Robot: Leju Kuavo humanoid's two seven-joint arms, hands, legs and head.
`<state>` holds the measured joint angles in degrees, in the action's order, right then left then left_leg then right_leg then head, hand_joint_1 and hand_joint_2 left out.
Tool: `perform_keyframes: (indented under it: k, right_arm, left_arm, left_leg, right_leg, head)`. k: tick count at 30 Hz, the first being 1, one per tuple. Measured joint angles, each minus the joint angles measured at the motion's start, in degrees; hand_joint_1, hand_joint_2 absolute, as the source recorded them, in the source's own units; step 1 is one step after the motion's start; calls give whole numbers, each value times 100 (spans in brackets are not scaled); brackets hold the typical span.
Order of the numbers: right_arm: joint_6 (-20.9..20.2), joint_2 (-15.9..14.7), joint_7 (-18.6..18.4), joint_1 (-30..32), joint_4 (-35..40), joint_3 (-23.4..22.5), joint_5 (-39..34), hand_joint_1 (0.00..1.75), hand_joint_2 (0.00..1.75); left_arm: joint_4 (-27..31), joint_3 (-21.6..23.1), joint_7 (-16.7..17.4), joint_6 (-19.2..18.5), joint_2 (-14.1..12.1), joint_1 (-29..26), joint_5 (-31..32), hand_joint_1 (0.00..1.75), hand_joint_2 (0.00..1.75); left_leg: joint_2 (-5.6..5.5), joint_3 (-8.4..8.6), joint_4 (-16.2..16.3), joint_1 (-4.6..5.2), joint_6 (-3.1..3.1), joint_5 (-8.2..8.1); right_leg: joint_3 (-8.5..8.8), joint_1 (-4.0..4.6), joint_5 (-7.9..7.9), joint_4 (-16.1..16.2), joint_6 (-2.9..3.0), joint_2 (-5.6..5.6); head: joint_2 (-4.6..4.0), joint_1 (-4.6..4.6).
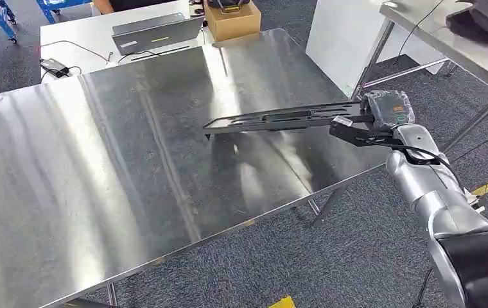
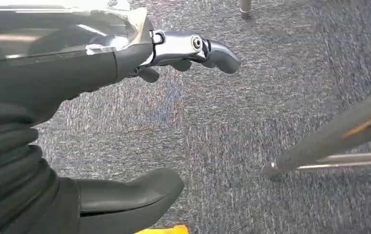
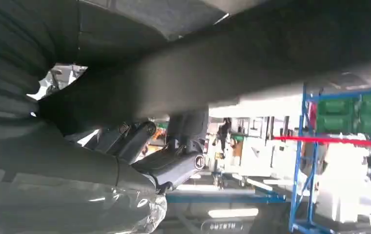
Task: Take the parts from the cabinet and place them on the table.
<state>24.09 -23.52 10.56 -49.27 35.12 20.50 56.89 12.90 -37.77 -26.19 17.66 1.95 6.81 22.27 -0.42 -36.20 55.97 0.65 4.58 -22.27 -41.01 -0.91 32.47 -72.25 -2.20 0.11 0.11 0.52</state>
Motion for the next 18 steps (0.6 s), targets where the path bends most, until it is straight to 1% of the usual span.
perform_keyframes:
  k: [1,2,3,4,5,6,7,8,9,10,11,12,13,14,15,16,17,18]
  right_arm:
    - [37,17,-90,45,-102,2,104,175,175]
    - [74,42,-178,109,-170,4,212,175,175]
    - [159,70,-297,166,-226,4,359,175,175]
    - [243,96,-370,184,-284,4,475,175,175]
    - [350,129,-431,193,-337,9,580,175,175]
    - [490,184,-497,199,-402,15,704,175,175]
    - [616,251,-579,236,-458,22,851,175,175]
    - [680,306,-635,264,-522,33,960,175,175]
    - [708,356,-663,286,-570,46,1008,175,175]
    - [721,402,-678,296,-594,55,1027,175,175]
    - [723,437,-693,292,-620,65,1049,175,175]
    - [734,459,-696,292,-636,70,1053,175,175]
    - [741,481,-696,292,-653,74,1066,175,175]
    - [747,503,-696,292,-677,79,1093,175,175]
    - [767,529,-696,296,-708,87,1178,175,175]
    - [791,555,-718,297,-736,101,1259,175,175]
    - [837,607,-780,297,-778,114,1396,175,175]
    - [866,655,-820,297,-802,124,1507,175,175]
  left_arm:
    - [0,0,-41,15,2,-8,11,0,175]
    - [0,0,-98,35,2,-9,26,0,175]
    - [0,0,-179,59,4,-8,41,0,175]
    - [0,0,-260,77,9,-6,59,0,175]
    - [0,0,-328,76,11,-4,61,0,175]
    - [4,2,-374,39,-18,1,59,0,175]
    - [4,0,-417,-15,-20,7,53,0,175]
    - [4,0,-435,-39,-22,8,39,0,175]
    - [4,0,-446,-59,-20,9,33,0,175]
    - [7,0,-450,-66,-31,12,24,0,175]
    - [9,2,-461,-74,-26,12,20,0,175]
    - [9,0,-468,-74,-28,14,9,0,175]
    - [9,0,-468,-77,-35,14,-2,0,175]
    - [9,0,-470,-90,-39,12,-4,0,175]
    - [9,-2,-470,-138,-37,5,-11,0,175]
    - [9,-2,-472,-175,-33,-1,-11,0,175]
    - [9,-2,-481,-234,-31,-1,-11,0,175]
    - [9,-2,-485,-273,-33,5,-11,0,175]
  left_leg:
    - [-8,5,7,0,0,-13]
    - [-20,14,17,-6,-8,-30]
    - [-39,16,45,-18,-29,-53]
    - [-49,16,88,-27,-55,-84]
    - [-55,10,150,-24,-95,-130]
    - [-61,-8,216,16,-145,-188]
    - [-59,-3,233,23,-170,-213]
    - [-57,7,227,22,-179,-216]
    - [-52,12,217,8,-190,-214]
    - [-48,10,233,3,-213,-228]
    - [-40,-42,284,-21,-254,-281]
    - [-26,-102,468,-28,-303,-431]
    - [-10,-244,794,-46,-341,-624]
    - [0,-500,1332,-70,-381,-879]
    - [3,-711,1764,-87,-401,-1037]
    - [10,-822,1968,-96,-409,-1069]
    - [17,-819,1935,-101,-402,-982]
    - [19,-675,1635,-103,-383,-781]
  right_leg:
    - [-150,-7,-9,-185,-41,-2]
    - [-139,-24,-118,-65,-94,-3]
    - [10,-45,-335,328,-173,-4]
    - [232,-70,-560,827,-237,-9]
    - [462,-107,-745,1319,-284,-22]
    - [555,-84,-763,1408,-232,-26]
    - [553,-74,-775,1431,-143,-10]
    - [572,-70,-776,1422,-94,-8]
    - [572,-50,-770,1414,-71,-3]
    - [576,-95,-784,1428,-21,0]
    - [596,-114,-789,1434,7,2]
    - [610,-114,-779,1434,47,0]
    - [615,-112,-775,1434,70,0]
    - [614,-103,-773,1433,73,-1]
    - [613,-92,-768,1433,79,-1]
    - [613,-87,-766,1432,81,-1]
    - [616,-80,-765,1432,81,0]
    - [621,-76,-765,1432,81,5]
  head:
    - [0,-4]
    - [0,0]
    - [0,2]
    - [0,2]
    - [0,2]
    - [0,2]
    - [0,-4]
    - [0,-2]
    - [0,-2]
    - [0,-2]
    - [0,0]
    - [0,-22]
    - [0,-22]
    - [0,-24]
    - [0,-22]
    - [0,-24]
    - [0,-24]
    - [0,-24]
